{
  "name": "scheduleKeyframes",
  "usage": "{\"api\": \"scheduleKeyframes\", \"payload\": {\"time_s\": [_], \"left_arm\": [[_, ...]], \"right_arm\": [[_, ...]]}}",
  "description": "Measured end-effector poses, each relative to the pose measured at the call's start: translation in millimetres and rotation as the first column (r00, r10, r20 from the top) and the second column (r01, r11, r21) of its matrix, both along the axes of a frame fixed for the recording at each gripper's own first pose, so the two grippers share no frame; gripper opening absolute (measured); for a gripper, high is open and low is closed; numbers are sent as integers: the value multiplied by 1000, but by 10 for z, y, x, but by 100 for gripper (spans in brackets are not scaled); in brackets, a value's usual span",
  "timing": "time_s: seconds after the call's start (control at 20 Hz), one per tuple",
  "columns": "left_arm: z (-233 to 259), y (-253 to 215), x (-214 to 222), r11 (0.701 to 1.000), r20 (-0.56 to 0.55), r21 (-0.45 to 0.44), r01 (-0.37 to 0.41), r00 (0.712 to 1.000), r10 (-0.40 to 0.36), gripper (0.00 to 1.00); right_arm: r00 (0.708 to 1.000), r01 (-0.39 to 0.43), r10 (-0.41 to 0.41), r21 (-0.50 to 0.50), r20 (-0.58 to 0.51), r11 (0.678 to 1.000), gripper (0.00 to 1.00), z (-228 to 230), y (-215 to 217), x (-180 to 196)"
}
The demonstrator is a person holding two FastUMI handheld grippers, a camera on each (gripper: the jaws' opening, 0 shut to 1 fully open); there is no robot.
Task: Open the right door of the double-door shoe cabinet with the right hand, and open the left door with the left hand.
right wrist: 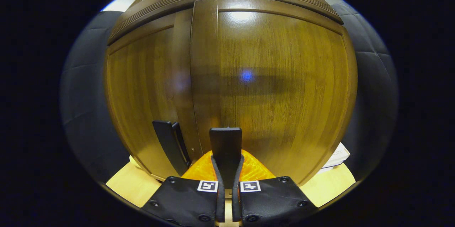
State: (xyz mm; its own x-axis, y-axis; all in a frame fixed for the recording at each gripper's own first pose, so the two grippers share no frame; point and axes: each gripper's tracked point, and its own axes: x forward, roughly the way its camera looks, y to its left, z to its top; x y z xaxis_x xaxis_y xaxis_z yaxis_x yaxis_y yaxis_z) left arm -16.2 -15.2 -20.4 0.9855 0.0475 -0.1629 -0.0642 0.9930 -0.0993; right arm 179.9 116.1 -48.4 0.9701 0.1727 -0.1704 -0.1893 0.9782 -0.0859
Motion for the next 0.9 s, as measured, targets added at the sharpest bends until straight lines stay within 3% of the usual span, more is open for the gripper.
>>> {"api": "scheduleKeyframes", "payload": {"time_s": [0.15,0.4,0.55,0.7,0.8,0.9], "left_arm": [[37,-39,64,1000,7,-7,-24,1000,24,90],[160,76,104,989,15,33,-143,990,142,91],[251,72,171,984,11,45,-172,985,171,87],[359,67,339,982,26,64,-179,984,178,90],[432,67,440,980,29,77,-186,982,184,88],[462,25,462,982,40,60,-182,983,179,87]], "right_arm": [[999,-42,42,4,-6,999,6,-14,-33,-139],[987,-161,161,7,-19,987,7,-22,-157,-482],[971,-237,237,9,-25,972,6,-20,-280,-717],[957,-288,289,27,-25,957,6,-45,-430,-936],[947,-318,319,27,-22,948,12,-47,-523,-1062],[937,-349,350,31,-22,937,9,-46,-637,-1173]]}}
